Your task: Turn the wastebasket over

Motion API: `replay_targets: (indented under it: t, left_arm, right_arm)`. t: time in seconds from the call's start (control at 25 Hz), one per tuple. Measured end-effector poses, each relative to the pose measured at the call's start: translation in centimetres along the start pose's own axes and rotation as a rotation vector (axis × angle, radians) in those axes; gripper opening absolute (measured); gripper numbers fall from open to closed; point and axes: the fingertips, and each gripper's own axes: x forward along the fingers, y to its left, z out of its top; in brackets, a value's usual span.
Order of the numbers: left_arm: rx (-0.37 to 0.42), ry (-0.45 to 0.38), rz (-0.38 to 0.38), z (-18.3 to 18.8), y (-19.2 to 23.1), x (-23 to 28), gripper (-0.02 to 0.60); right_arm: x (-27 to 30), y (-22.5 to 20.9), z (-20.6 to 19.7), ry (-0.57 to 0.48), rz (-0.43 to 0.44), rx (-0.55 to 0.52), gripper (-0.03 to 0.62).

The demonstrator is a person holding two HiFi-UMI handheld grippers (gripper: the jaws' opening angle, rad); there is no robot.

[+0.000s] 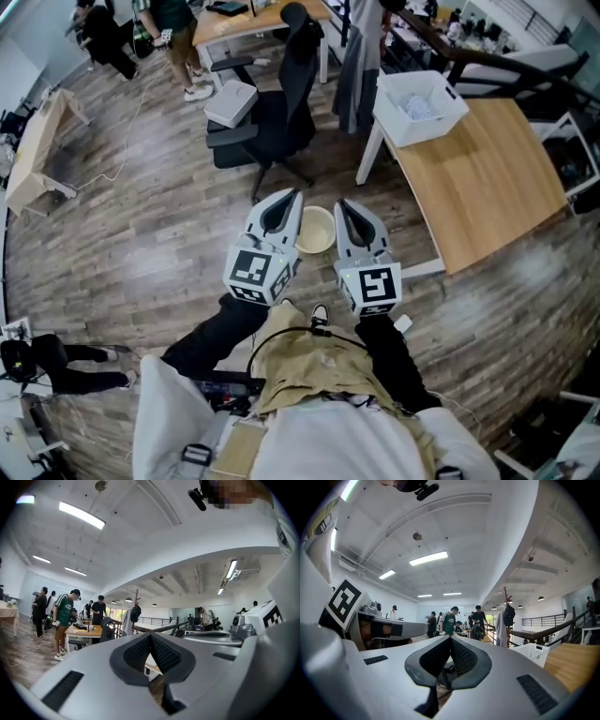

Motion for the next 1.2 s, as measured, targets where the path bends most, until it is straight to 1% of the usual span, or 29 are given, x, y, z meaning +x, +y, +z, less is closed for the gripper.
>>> replay_targets:
  t: [0.2,0.44,0.88,1.04,1.2]
  left_arm:
    - [0.003,0.026,0.003,-0.6,-0.4,0.0,0.002]
    - [-0.006,0.041,0.002,-0.7,-0.4,0.8,0.002]
    - [-0.025,0.093,0.025,-2.7,0.7,0.4,0.002]
    - [-0.037,0.11,0.027,-4.1,1.5,0.3,0.002]
    - [-0.055,0.125,0.024,-5.0,1.7,0.0,0.002]
  right_arm:
    - [-0.1,0.1,0.7,-0.021,-0.007,0.014,0.021]
    - [0.7,-0.1,0.9,-0.022,0.011,0.003,0.021]
    - [1.8,0.5,-1.1,0.02,0.038,0.031,0.021]
    - [2.4,0.2,-2.5,0.037,0.023,0.044,0.02]
    - [2.3,0.3,-3.1,0.043,0.007,0.045,0.021]
